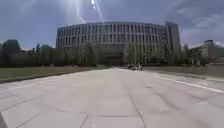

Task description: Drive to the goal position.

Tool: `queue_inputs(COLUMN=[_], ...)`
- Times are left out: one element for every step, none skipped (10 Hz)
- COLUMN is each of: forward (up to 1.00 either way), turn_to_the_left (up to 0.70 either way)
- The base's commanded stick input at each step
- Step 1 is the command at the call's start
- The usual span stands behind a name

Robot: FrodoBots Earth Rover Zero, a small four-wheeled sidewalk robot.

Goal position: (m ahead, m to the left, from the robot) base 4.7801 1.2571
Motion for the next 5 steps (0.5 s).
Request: queue_inputs(forward=[0.50,0.50,0.50,0.50,0.50], turn_to_the_left=[0.00,0.00,0.00,0.00,0.00])
